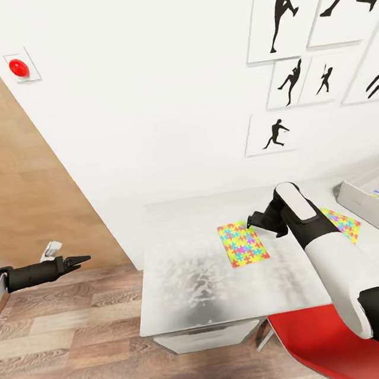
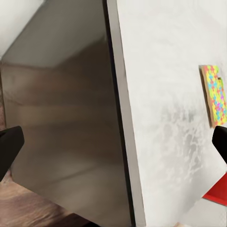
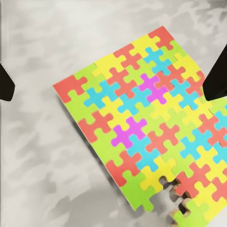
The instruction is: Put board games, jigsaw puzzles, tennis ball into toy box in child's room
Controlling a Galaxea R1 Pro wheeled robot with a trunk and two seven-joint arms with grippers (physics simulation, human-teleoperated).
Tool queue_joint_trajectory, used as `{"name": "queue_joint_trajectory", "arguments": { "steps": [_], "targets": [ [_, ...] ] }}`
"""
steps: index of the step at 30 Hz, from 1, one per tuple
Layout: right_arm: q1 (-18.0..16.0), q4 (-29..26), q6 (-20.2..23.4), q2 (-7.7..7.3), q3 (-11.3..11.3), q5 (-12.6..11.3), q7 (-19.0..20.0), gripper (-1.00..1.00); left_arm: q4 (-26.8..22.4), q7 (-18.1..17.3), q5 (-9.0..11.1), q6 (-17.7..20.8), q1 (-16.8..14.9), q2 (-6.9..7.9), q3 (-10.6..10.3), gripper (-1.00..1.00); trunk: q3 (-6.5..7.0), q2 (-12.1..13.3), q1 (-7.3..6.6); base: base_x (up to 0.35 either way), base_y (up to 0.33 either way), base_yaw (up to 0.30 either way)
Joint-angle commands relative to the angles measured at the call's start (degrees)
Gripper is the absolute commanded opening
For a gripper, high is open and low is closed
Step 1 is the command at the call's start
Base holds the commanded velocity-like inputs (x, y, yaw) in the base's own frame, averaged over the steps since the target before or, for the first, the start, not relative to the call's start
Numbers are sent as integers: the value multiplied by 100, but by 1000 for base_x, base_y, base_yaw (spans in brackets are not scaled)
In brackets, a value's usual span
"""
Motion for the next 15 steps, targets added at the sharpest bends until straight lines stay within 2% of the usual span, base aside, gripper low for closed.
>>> {"name": "queue_joint_trajectory", "arguments": {
  "steps": [1,9,11,15],
  "targets": [
    [-8,-5,26,-11,27,-54,-56,100,-14,-9,16,48,-7,7,1,100,-20,-11,3,0,0,0],
    [-21,3,28,-24,39,-48,-58,100,-138,-44,18,121,-26,77,2,100,-95,-11,3,0,0,0],
    [-50,-12,41,-30,38,-47,-62,100,-179,-55,22,274,-31,147,2,100,-114,-11,3,0,0,0],
    [-114,-12,48,-38,44,-46,-63,100,-357,-58,19,519,-33,195,-3,100,-152,-11,3,0,0,0]
  ]
}}
